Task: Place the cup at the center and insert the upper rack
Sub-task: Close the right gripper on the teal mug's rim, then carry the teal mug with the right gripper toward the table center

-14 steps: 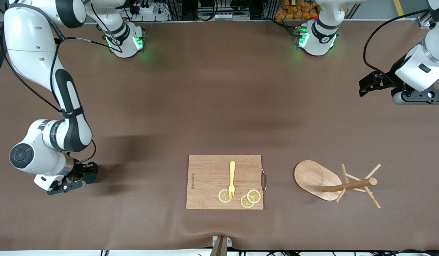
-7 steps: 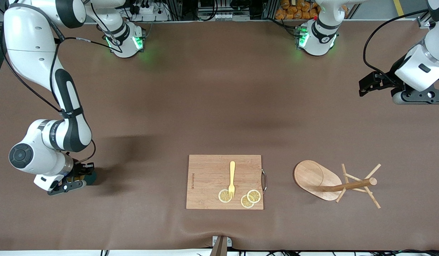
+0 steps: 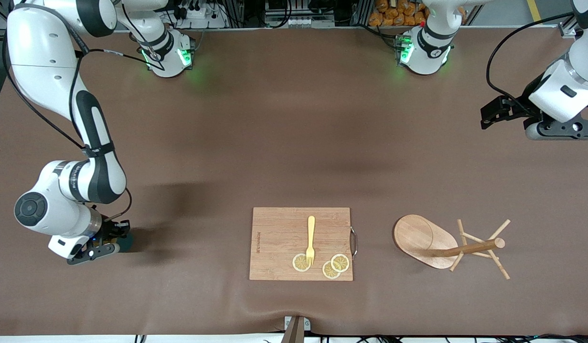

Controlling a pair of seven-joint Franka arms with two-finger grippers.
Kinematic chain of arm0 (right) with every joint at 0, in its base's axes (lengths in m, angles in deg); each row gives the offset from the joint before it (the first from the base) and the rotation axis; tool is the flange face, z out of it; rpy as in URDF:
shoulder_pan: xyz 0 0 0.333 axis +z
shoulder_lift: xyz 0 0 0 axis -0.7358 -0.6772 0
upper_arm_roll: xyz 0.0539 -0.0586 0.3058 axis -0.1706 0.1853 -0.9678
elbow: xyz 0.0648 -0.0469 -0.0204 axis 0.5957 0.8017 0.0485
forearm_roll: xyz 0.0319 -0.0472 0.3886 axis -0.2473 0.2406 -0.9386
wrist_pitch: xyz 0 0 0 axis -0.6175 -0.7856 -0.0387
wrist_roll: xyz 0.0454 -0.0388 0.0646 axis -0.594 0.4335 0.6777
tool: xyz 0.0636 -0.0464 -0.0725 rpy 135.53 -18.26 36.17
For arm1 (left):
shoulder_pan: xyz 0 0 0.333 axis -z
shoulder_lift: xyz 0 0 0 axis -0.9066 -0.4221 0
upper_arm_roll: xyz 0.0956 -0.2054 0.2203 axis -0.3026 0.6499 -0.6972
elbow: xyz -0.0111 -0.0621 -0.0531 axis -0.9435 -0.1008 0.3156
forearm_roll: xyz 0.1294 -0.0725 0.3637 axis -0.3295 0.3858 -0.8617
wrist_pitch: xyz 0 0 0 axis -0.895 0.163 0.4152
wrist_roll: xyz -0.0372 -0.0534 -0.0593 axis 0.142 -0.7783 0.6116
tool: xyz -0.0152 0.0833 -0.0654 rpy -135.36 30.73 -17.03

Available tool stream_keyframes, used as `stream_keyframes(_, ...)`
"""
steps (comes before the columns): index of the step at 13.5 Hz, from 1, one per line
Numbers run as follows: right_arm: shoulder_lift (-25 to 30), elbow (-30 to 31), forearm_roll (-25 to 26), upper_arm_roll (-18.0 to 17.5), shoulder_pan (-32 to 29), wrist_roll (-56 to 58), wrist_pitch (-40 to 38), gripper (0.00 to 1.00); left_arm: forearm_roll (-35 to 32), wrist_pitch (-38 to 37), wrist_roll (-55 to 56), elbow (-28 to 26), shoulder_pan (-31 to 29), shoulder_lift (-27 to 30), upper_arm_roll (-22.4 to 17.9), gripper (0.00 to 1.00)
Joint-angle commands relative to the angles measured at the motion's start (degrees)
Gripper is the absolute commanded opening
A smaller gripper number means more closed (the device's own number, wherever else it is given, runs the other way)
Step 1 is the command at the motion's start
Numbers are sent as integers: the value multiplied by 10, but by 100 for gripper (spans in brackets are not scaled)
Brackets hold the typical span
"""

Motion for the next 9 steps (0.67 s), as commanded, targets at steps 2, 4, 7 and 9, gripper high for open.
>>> stream_keyframes(2, 25, 3, -12, -5, 48, -2, -8, 0, 1, 2, 11, 6, 0, -1, 3, 100)
stream_keyframes(4, 35, 6, -11, -5, 81, -11, -14, 0, 1, 2, 12, 6, -4, 2, 3, 100)
stream_keyframes(7, 40, 8, -12, -5, 129, -35, -29, 0, 0, 5, 12, 5, -1, -1, 3, 100)
stream_keyframes(9, 48, 8, -12, -5, 162, -75, -52, 0, 0, 13, 13, 5, -3, -1, 2, 100)
